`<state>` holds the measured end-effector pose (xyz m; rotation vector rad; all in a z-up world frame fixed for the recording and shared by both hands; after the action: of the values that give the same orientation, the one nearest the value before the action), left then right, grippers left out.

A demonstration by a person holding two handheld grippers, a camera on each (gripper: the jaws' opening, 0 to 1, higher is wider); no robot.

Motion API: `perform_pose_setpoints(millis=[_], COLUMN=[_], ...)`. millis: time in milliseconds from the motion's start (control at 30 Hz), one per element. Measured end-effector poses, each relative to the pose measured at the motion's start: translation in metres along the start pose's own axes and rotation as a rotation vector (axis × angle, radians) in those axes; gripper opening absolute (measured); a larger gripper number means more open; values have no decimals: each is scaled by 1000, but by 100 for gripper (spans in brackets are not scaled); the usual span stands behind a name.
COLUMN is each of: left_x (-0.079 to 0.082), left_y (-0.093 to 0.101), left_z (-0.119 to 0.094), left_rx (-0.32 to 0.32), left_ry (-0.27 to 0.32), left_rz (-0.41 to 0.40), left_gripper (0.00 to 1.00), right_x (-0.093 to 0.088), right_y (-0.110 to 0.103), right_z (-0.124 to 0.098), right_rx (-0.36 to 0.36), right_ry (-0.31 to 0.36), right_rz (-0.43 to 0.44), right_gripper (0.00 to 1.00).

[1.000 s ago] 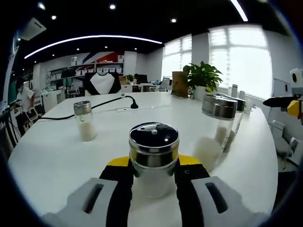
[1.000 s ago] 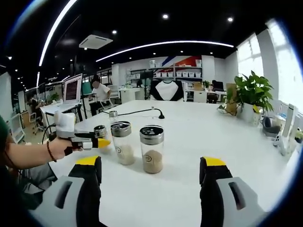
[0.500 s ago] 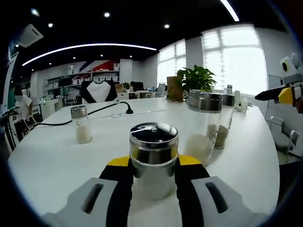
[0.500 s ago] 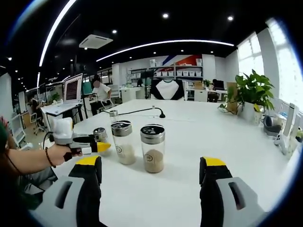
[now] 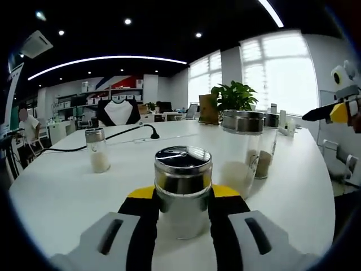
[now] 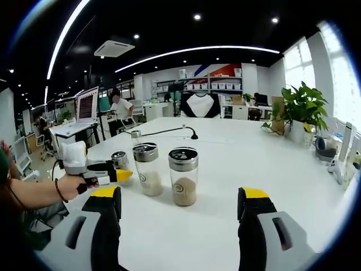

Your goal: Rotate the seasoning bottle until the label or dispensing opening points toward the visible target arrow and the bottle remains upright within the marked orientation range

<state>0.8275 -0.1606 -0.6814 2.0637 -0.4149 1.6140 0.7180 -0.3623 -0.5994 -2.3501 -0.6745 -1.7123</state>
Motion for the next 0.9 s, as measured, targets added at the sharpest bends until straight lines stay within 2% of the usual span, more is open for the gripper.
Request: perform_pose_setpoints(millis=[233,267,333,500,600,633,667,767,800,833,900], left_x=[-1,-1,-1,1,-4,-7,-7,-4,-2,-1,-2], left_y=[-1,0,-1,-4,-7,-5,-9,-12,-9,-9,-2], left_z=[1,0,-1,-5,-6,-7,-7,-9,-10,-10,-10], left_rx=[-5,-10,-12,-35,-95,-143,-148,-187,-228,-236,-309], left_ry=[-7,-11,-13,5,-38,-59,-65,-74,-76,-75,-106], left_rz=[-5,-47,-51,-30,-81,-113,-131,-130,-123,-118,-81], left_gripper=[36,37,37,57,63,64,63,65,66,66,66], right_x=[2,2,3,1,0,0,0,0,0,1,1], right_y=[0,0,-1,1,1,1,1,0,0,0,1], right_z=[2,2,3,1,0,0,0,0,-1,-1,-2], right_rx=[-5,-4,1,-2,-2,-2,-1,2,1,1,0], right_ry=[3,4,6,-1,-4,-3,-3,1,2,2,4], right_rz=[-13,-10,-7,-8,-11,-10,-9,-6,-7,-7,-6], right_gripper=[87,87,87,86,85,85,85,85,85,85,85])
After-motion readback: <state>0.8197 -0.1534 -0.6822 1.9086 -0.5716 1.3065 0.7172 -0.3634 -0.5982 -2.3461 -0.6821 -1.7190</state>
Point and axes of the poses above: the point that each gripper's makers call its tool centre point, and the gripper's own axes: z roughly forward along the fingers, y roughly to its right, x roughly out of its top, the point moved 1 cm from there along -z, roughly backward along the fingers, and after that the axes turned 10 degrees about -z, right-handed, at the moved point
